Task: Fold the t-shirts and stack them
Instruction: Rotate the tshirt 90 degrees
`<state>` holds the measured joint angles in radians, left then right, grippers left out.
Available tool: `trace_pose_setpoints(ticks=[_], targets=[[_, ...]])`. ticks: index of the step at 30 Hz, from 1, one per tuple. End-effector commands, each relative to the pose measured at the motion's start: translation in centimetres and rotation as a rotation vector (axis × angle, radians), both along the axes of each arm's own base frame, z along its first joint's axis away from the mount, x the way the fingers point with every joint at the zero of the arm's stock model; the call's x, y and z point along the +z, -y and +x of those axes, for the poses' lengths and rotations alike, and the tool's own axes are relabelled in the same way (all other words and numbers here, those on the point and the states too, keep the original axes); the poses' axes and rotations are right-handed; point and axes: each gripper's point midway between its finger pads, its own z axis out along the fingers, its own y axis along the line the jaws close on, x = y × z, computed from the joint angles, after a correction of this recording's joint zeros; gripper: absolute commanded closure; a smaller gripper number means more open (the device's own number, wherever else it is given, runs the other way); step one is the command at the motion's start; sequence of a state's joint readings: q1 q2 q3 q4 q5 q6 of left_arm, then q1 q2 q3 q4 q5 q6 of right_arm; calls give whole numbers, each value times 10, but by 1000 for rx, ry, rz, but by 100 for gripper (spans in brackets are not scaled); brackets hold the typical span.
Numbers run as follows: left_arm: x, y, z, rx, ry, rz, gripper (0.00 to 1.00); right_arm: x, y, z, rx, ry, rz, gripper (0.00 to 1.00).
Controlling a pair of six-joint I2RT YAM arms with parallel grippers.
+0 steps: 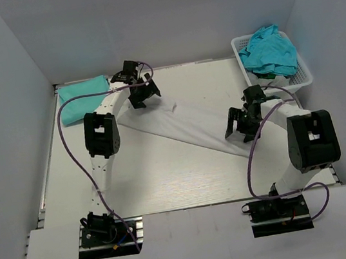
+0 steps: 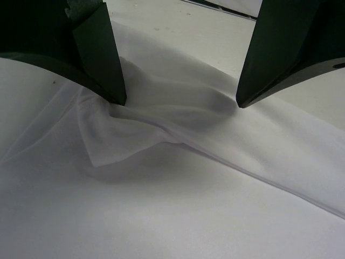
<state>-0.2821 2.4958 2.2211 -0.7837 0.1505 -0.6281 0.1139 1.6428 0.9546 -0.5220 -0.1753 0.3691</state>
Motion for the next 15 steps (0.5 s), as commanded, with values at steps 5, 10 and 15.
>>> trace_pose_setpoints(ticks=[5, 10, 15], targets=[[-36, 25, 29, -22, 19, -158, 0, -31, -19, -69, 153, -86, -12, 10], [-16, 95, 52, -114, 156, -390, 0, -11, -103, -112, 465, -115, 106, 10], [1, 113, 73, -63, 262, -439, 0, -11, -178, -140, 898, -101, 133, 10]])
